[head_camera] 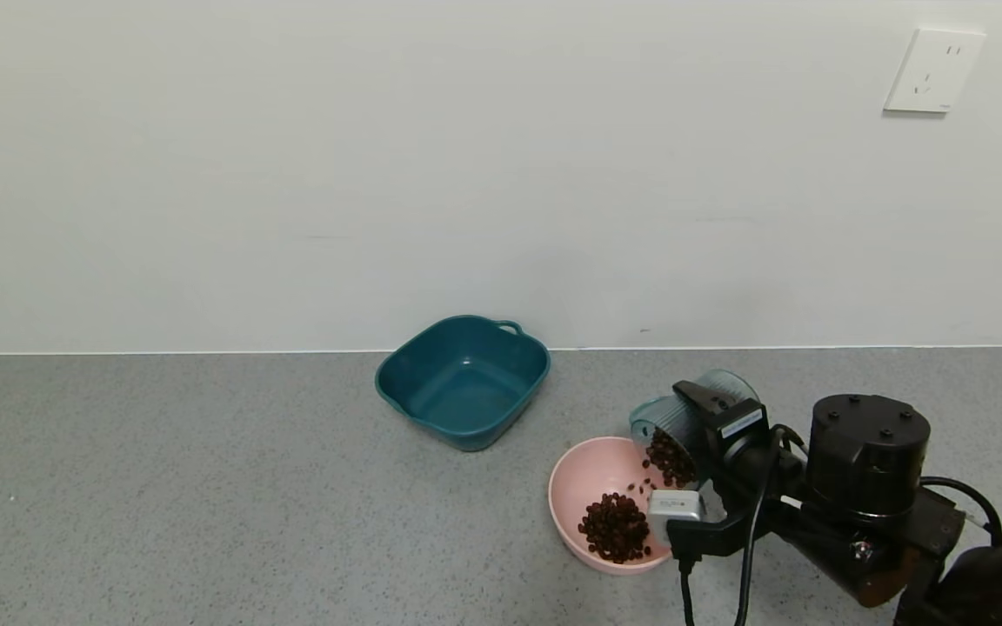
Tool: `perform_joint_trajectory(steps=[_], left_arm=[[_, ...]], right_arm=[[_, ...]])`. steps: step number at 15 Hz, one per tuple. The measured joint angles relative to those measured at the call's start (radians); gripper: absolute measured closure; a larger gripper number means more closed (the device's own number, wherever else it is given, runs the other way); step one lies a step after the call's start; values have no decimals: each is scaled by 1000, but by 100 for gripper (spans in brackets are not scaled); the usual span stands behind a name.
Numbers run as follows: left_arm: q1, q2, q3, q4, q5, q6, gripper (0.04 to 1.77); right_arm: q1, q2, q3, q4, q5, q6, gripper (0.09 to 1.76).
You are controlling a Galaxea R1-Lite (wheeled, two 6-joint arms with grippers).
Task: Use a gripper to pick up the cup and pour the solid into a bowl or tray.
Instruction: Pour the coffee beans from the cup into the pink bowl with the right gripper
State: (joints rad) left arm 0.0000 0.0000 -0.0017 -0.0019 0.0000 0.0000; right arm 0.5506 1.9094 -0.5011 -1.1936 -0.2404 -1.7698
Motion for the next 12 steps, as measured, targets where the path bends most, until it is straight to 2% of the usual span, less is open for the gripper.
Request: perform_joint_trajectory(steps=[12], left_arm=[[0,0,0,0,0,0,6]], right_arm=[[-10,-2,9,-15,2,3,48]])
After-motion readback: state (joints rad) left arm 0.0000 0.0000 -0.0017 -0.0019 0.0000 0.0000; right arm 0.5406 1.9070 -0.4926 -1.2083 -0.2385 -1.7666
